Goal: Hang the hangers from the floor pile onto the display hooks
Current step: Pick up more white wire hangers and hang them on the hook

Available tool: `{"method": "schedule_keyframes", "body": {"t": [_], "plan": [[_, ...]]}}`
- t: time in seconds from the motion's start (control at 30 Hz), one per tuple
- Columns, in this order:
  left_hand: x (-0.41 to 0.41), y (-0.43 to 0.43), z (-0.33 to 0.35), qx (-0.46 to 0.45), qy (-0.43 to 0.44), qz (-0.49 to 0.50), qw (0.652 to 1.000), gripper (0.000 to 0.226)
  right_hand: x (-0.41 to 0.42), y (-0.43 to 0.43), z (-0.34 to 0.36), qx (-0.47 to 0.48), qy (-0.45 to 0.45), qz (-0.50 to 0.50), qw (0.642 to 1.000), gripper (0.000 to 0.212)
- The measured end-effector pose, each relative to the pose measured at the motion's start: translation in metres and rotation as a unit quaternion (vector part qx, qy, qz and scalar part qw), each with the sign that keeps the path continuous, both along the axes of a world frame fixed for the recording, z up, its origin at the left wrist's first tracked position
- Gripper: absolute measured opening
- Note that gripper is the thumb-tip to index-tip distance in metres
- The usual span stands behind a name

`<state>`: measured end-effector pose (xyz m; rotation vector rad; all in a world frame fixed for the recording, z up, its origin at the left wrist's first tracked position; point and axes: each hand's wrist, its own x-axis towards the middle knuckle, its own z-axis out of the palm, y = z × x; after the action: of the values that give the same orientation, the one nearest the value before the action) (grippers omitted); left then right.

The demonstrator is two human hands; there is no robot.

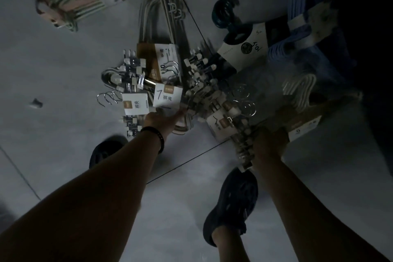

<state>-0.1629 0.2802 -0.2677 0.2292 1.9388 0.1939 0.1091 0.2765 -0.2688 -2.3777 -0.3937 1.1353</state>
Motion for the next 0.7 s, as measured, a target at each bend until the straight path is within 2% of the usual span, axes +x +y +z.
{"method": "schedule_keyframes", "body": {"t": [0.03, 0.13, 0.2, 0.23, 0.27, 0.33, 0.37, 0.4, 0.47, 0.5, 0.57, 0.63, 0.7], "plan": [[-0.002, 0.001, 0.003, -0.008, -0.021, 0.011, 1.0, 0.095, 0.0, -0.003, 0.004, 0.018, 0.003, -0.01, 1.0, 0.035], [-0.005, -0.001, 0.012, -0.028, -0.039, -0.004, 0.999, 0.104, -0.002, -0.009, 0.036, 0.007, 0.001, 0.05, 0.999, 0.036], [-0.002, -0.001, 0.018, -0.026, -0.038, 0.016, 0.999, 0.107, -0.009, -0.016, 0.058, 0.005, 0.096, 0.062, 0.993, 0.028], [0.001, -0.002, 0.024, -0.022, -0.033, 0.033, 0.999, 0.102, -0.015, -0.022, 0.066, -0.008, 0.131, 0.081, 0.988, 0.027], [0.007, -0.002, 0.031, -0.022, -0.025, 0.055, 0.998, 0.095, -0.023, -0.029, 0.07, -0.015, 0.155, 0.098, 0.983, 0.028], [0.024, -0.001, 0.054, -0.017, -0.028, 0.062, 0.998, 0.096, -0.039, -0.036, 0.079, -0.013, 0.163, 0.146, 0.976, 0.038], [0.036, -0.002, 0.063, 0.003, -0.053, 0.055, 0.997, 0.092, -0.045, -0.038, 0.078, -0.016, 0.15, 0.163, 0.975, 0.037], [0.048, -0.003, 0.077, 0.027, -0.091, 0.047, 0.994, 0.077, -0.052, -0.039, 0.082, -0.015, 0.14, 0.166, 0.976, 0.033], [0.07, -0.006, 0.098, 0.062, -0.181, 0.032, 0.981, 0.044, -0.061, -0.04, 0.087, -0.025, 0.113, 0.161, 0.98, 0.039], [0.079, -0.01, 0.098, 0.082, -0.191, 0.029, 0.978, 0.036, -0.063, -0.042, 0.087, -0.033, 0.091, 0.173, 0.98, 0.043], [0.087, -0.013, 0.097, 0.125, -0.144, 0.013, 0.981, 0.016, -0.063, -0.044, 0.089, -0.032, 0.055, 0.213, 0.975, 0.045], [0.086, -0.015, 0.091, 0.15, -0.132, -0.007, 0.98, 0.019, -0.059, -0.047, 0.094, -0.032, 0.038, 0.224, 0.973, 0.042], [0.085, -0.015, 0.085, 0.136, -0.143, 0.012, 0.98, 0.011, -0.051, -0.05, 0.101, -0.023, 0.032, 0.227, 0.973, 0.029]]}}
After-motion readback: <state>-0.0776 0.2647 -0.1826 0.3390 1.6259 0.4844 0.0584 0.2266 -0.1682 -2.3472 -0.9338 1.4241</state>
